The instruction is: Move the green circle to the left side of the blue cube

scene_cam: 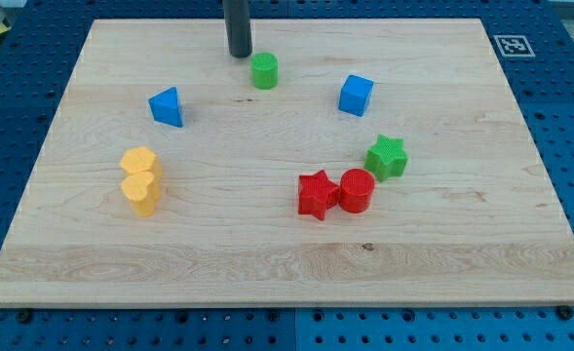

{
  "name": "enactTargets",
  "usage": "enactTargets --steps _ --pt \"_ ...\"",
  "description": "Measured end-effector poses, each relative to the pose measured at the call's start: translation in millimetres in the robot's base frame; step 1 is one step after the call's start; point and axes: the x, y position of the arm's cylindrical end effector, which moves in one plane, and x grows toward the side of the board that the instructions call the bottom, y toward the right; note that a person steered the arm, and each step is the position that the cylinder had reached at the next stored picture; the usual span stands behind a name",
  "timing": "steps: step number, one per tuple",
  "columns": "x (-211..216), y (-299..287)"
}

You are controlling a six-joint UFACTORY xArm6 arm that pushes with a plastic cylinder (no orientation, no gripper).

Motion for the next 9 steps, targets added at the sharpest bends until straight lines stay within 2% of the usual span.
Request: enactTargets --steps 2,5,6,7,9 --pt "41 8" --pt "-13 1" --pt "-11 6" --pt "11 19" --pt "2 55"
